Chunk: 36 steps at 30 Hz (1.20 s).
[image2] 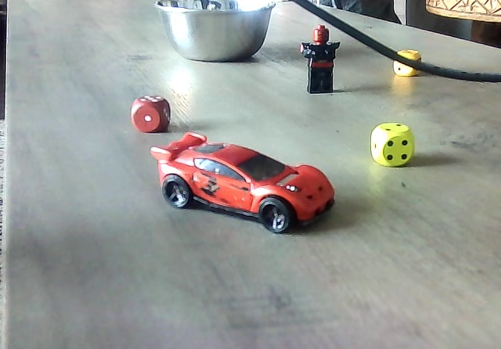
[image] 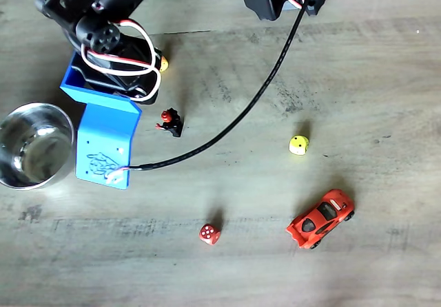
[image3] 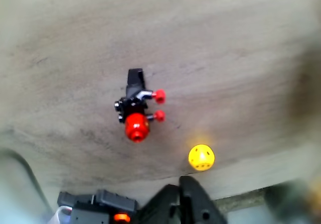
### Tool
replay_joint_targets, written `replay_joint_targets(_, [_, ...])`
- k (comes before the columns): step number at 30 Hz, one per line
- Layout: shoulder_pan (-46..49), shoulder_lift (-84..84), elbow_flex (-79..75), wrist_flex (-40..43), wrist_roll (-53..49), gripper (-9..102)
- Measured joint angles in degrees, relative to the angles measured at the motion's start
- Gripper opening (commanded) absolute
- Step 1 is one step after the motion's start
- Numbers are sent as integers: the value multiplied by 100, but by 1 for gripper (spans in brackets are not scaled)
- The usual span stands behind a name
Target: Pick up the lego figure and place in bowl
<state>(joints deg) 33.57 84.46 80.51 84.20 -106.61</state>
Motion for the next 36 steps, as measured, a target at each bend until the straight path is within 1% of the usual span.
replay_joint_targets(6, [0,-53,0,0,0,0])
replay_joint_targets(14, [0,-70,0,-360,-9,0])
replay_joint_targets(20, [0,-167,0,-396,-9,1])
replay_joint_targets(23, [-18,-167,0,-396,-9,6])
replay_joint_targets(30, [-114,-167,0,-396,-9,24])
replay_joint_targets(32, [-114,-167,0,-396,-9,26])
replay_joint_targets(36, [-114,-281,0,-396,-9,27])
